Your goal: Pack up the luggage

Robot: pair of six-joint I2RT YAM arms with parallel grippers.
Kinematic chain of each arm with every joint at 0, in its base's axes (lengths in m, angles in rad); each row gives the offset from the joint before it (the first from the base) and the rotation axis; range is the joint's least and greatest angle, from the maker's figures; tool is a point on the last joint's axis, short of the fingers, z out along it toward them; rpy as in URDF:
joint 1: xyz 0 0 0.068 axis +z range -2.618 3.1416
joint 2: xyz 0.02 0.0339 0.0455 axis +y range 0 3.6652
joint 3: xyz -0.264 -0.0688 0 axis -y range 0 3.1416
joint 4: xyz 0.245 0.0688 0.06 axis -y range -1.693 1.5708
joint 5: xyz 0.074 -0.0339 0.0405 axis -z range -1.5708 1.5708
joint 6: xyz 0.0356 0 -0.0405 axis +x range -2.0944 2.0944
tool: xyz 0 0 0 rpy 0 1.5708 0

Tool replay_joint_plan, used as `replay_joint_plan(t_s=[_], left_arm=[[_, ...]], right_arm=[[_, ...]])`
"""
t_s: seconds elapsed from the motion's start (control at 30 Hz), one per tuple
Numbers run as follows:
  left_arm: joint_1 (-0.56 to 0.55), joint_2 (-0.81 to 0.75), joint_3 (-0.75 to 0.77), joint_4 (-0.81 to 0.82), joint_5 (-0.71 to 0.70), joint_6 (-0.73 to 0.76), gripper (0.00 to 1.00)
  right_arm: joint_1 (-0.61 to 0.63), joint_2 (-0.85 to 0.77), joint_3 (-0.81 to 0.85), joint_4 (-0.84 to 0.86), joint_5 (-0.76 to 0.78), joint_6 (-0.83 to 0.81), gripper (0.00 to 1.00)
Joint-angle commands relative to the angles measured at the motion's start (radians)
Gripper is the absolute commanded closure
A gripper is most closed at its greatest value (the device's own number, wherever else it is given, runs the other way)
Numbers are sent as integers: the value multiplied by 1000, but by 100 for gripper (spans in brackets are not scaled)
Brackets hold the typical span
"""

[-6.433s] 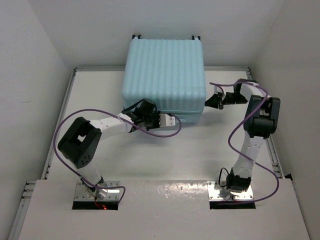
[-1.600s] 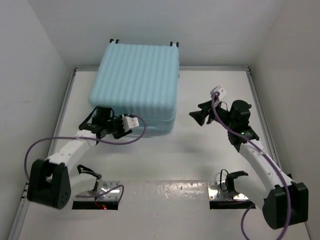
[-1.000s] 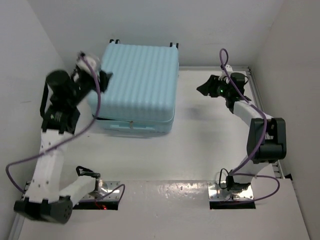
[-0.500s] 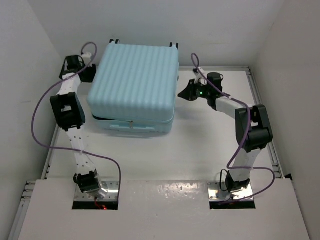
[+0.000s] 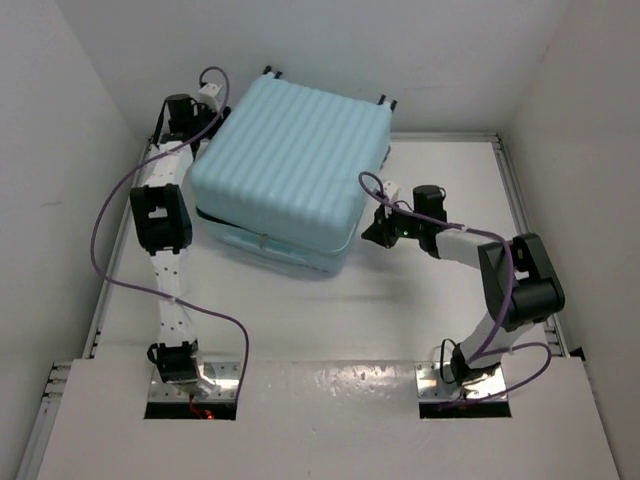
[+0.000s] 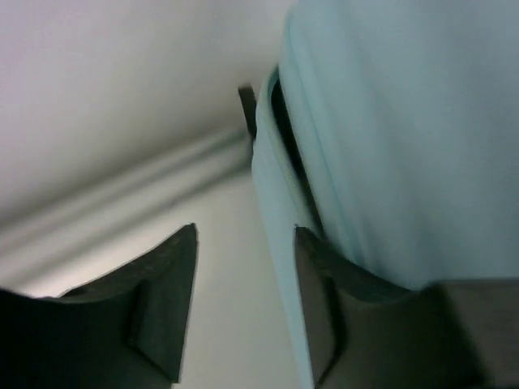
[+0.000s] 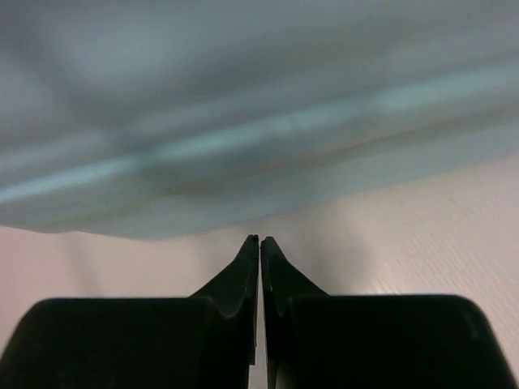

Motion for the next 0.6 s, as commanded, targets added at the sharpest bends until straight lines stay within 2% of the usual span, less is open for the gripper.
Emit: replay_joint_plan(t_s=[0.0,0.03,0.1,0.17,0.2,0.27,0.3,0.33,0.4,0.47,0.5,0.53,0.57], left_arm=[[-224,7,65,242,394,-261,42],[-235,7,86,242,380,-280,34],[-235,-35,32,277,348,-291,25],[-235,-152,-40,310,161,-305,15],[-207,-201,-111,339,-43,-324,10],[-175,-343,-159,351,-222,-367,0],[-147,-386,-160,307,-332,-416,0],[-135,-422,-142,252,-505,-406,0],[-89,-532,-139,95,-596,-389,0],[-49,-632,-227,22,-616,-406,0],[-31,-758,-296,-6,-616,-420,0],[3,-831,-472,-32,-601,-447,0],[18,-902,-564,-44,-591,-467,0]], right_arm=[[46,-103,-40,72,-45,-178,97],[55,-123,-73,105,-45,-181,97],[123,-152,-104,144,-33,-198,97],[167,-189,-181,252,25,-224,97],[243,-192,-198,321,71,-245,97],[323,-181,-259,424,148,-276,96],[374,-171,-261,482,174,-281,96],[399,-143,-256,504,246,-282,96],[475,-86,-193,547,288,-265,96],[517,1,-99,564,352,-253,94],[532,44,-74,564,363,-253,94],[581,62,-49,564,392,-258,93],[594,120,-2,578,407,-255,91]])
